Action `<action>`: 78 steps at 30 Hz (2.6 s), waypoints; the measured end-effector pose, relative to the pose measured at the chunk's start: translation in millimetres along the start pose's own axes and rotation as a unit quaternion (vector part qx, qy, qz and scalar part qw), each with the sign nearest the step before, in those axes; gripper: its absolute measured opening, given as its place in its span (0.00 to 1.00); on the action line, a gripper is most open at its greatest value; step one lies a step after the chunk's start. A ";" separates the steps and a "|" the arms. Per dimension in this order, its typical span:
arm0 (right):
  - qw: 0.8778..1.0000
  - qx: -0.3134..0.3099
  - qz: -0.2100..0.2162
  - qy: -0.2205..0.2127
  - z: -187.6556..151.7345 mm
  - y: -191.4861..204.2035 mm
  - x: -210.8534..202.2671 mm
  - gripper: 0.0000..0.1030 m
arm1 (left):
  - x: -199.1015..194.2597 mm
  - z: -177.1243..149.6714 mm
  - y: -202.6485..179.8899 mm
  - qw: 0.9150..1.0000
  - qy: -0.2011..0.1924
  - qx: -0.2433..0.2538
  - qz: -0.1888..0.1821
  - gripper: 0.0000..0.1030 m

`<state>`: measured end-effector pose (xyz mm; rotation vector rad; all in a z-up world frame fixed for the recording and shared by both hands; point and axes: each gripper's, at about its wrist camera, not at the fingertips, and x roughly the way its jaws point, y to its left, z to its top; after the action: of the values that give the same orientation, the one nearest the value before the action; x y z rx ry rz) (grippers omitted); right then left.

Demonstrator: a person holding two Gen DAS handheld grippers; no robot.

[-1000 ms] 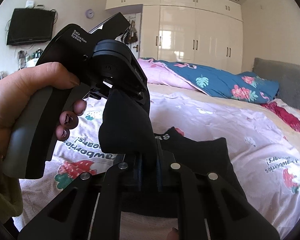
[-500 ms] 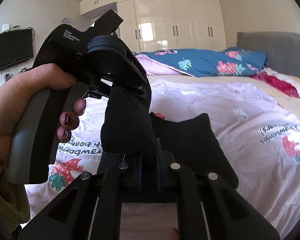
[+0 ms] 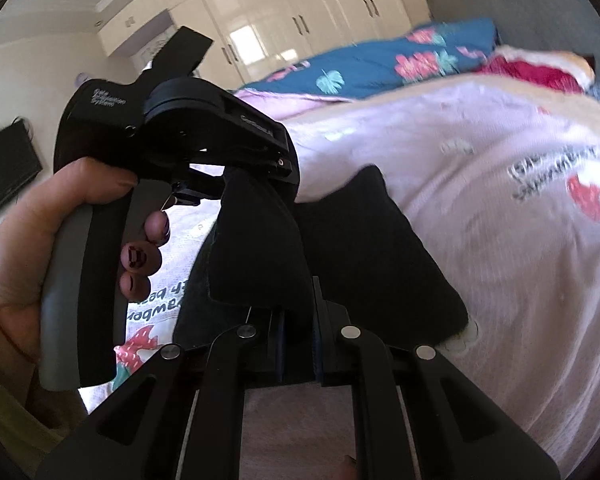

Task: Fold small clothes
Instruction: 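Lift the gripped edge with both grippers and fold it over the shirt, then lower the folded edge onto the shirt and press it flat with both grippers, then open both grippers and withdraw them from the folded shirt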

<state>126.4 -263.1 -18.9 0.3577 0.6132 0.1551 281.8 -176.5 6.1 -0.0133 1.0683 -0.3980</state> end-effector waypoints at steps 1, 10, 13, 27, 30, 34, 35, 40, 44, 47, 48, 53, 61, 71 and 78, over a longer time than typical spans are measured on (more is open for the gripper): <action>1.000 0.010 0.002 0.005 -0.4 -4.2 1.9 0.09 | 3.5 0.4 -2.6 1.000 0.002 0.003 0.002 0.24; 0.992 0.114 0.029 0.048 -4.9 -39.7 15.7 0.11 | 36.8 6.2 -24.4 0.999 0.032 0.031 0.012 0.41; 0.988 0.139 0.027 0.067 -8.3 -49.9 20.6 0.13 | 45.2 8.4 -29.0 0.999 0.042 0.027 -0.013 0.65; 0.979 0.185 0.053 0.068 11.9 -80.5 -8.4 0.52 | -18.6 -5.3 30.9 0.998 -0.056 -0.033 -0.022 0.76; 0.987 0.154 0.039 0.016 37.4 -77.2 -32.9 0.58 | -23.9 -32.4 61.8 0.997 -0.062 -0.041 0.033 0.76; 0.991 0.085 0.074 0.076 71.4 -67.3 1.1 0.67 | -9.2 -64.4 81.7 0.997 -0.042 -0.055 0.045 0.76; 0.991 0.073 0.056 0.092 77.9 -65.0 15.4 0.66 | -5.7 -69.8 82.0 0.997 -0.040 -0.056 0.038 0.76; 0.986 0.029 0.005 0.162 98.7 -55.2 87.3 0.57 | -9.1 -81.7 65.3 0.997 -0.053 -0.032 0.045 0.76; 0.982 0.001 -0.019 0.189 102.0 -45.2 117.9 0.45 | -9.4 -80.7 58.5 0.997 -0.052 -0.016 0.047 0.76; 0.980 -0.022 -0.022 0.194 102.7 -39.0 120.8 0.27 | -8.4 -82.4 57.1 0.998 -0.051 -0.014 0.044 0.76; 0.980 -0.031 -0.018 0.196 104.5 -37.0 120.6 0.14 | -8.4 -83.4 58.4 0.998 -0.051 -0.015 0.043 0.76; 0.982 -0.099 0.012 0.158 112.5 -17.5 108.1 0.09 | -10.7 -86.2 55.0 0.998 -0.049 -0.015 0.029 0.76; 0.984 -0.078 0.009 0.160 110.1 -54.8 112.7 0.10 | -5.6 -97.6 43.8 0.999 -0.041 -0.011 0.015 0.80; 0.983 -0.101 -0.055 0.140 89.8 -57.2 111.7 0.30 | -8.1 -101.8 39.6 0.999 -0.039 -0.014 0.015 0.80; 0.984 -0.091 -0.078 0.130 91.4 -64.5 87.4 0.51 | -13.9 -103.9 39.1 0.999 -0.040 -0.014 0.018 0.80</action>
<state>253.1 -327.1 -20.2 0.1115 0.8753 0.1074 199.4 -116.9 -40.7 -0.0350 0.9937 -0.3467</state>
